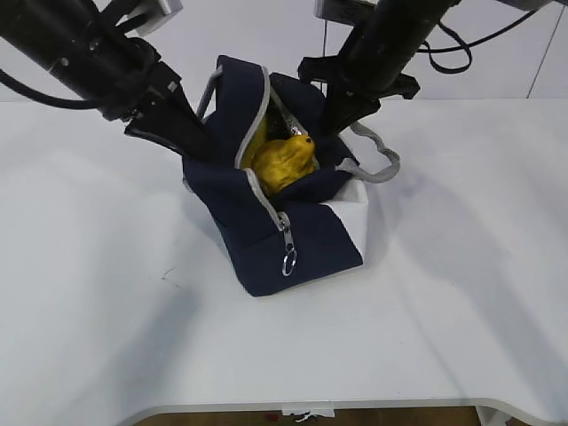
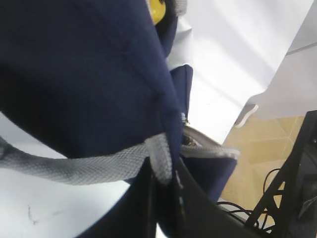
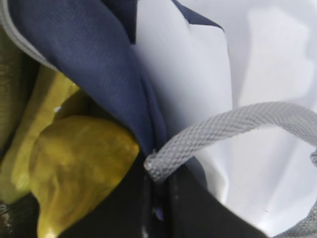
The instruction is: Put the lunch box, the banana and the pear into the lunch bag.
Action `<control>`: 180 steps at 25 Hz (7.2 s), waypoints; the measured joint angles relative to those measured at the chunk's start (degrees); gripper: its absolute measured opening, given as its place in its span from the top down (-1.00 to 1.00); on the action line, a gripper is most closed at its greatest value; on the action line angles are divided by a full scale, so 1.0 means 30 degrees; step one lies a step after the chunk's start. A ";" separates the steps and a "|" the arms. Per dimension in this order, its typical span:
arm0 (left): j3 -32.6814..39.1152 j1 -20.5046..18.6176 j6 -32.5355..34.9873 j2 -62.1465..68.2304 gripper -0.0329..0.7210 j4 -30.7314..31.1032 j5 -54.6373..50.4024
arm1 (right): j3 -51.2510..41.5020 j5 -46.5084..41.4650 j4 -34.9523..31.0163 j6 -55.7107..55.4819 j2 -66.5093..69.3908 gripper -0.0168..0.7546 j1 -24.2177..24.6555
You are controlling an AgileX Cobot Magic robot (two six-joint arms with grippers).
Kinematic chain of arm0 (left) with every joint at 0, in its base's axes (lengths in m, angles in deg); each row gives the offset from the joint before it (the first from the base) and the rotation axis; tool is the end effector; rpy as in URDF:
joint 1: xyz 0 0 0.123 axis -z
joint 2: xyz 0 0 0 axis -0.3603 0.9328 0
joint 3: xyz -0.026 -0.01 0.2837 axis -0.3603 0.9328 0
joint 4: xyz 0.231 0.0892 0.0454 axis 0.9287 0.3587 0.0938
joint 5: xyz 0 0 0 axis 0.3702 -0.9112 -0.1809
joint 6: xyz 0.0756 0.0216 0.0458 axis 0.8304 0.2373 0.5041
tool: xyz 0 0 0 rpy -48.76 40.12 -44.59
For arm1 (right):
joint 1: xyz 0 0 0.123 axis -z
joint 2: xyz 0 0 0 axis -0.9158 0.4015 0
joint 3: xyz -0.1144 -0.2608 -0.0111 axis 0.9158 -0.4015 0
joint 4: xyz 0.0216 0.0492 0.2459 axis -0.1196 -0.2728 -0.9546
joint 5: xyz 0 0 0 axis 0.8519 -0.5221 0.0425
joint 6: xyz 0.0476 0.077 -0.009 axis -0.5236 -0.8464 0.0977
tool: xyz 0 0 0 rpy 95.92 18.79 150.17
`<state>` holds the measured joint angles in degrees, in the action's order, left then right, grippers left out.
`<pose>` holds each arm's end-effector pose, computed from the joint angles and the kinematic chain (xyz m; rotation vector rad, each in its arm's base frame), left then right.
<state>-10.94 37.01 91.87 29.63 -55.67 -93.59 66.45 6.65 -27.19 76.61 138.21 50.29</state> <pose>0.3531 -0.1629 0.2813 0.9093 2.5265 -1.0028 0.4582 0.1611 0.2657 -0.3942 2.7763 0.5206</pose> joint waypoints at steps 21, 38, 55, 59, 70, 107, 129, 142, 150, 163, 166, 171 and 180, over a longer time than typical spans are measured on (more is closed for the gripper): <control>-0.3070 0.0215 -0.4621 0.0083 0.91 -0.2037 -0.0623 | -0.2026 -0.0262 -0.0680 0.0000 -0.4662 0.92 0.0000; -0.3076 0.1788 -0.5419 0.0083 0.91 -0.0070 -0.0623 | -0.1583 -0.0488 -0.0434 -0.0069 -0.4980 0.92 0.0037; -0.3144 0.1927 -0.5575 0.0668 0.91 0.0160 0.0292 | -0.1413 -0.0241 0.0052 -0.0341 -0.4136 0.92 0.0046; -0.3144 0.1927 -0.5575 0.0668 0.91 0.0160 0.0531 | -0.1396 -0.0062 -0.0082 -0.0341 -0.4093 0.91 0.0046; -0.3144 0.1927 -0.5575 0.0668 0.91 0.0160 0.0682 | -0.1396 0.0384 -0.0082 -0.1712 -0.4093 0.86 0.0046; -0.4023 0.1939 -0.8146 -0.1373 -0.10 0.2838 -0.0687 | -0.1143 -0.0125 0.1966 -0.0278 -0.8003 -0.29 0.0046; 0.1032 0.1969 -1.0195 -0.7254 -0.03 0.9510 -0.1011 | -1.9127 1.0539 0.2200 0.2552 -2.0834 -0.28 0.0046; 0.4755 0.1969 -1.0222 -1.0745 -0.02 1.1082 -0.1011 | -2.2544 1.3464 0.2163 0.2805 -2.1231 -0.27 0.0046; 0.4981 0.1969 -1.0222 -1.1636 -0.02 1.1130 -0.1011 | -2.5193 1.8832 0.2075 0.3270 -2.0886 -0.27 0.0046; 0.4981 0.1969 -1.0222 -1.1650 -0.02 1.1130 -0.1011 | -3.0397 2.4669 0.4657 0.3494 -2.1785 -0.27 -0.2579; 0.4981 0.1969 -1.0222 -1.1650 -0.02 1.1130 -0.1011 | -3.0397 2.4805 0.5045 0.3494 -2.1816 -0.27 -0.4638; 0.4981 0.1969 -1.0222 -1.1650 -0.02 1.1130 -0.1011 | -3.0564 2.5045 0.5198 0.3288 -2.1816 -0.27 -0.6383; 0.4981 0.1969 -1.0222 -1.1650 -0.02 1.1130 -0.1011 | -3.4796 3.0747 0.6333 0.0561 -2.1816 -0.27 -0.6584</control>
<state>4.00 42.92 61.21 -5.32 -22.28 -96.62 -37.94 98.89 -8.20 78.29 72.76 30.54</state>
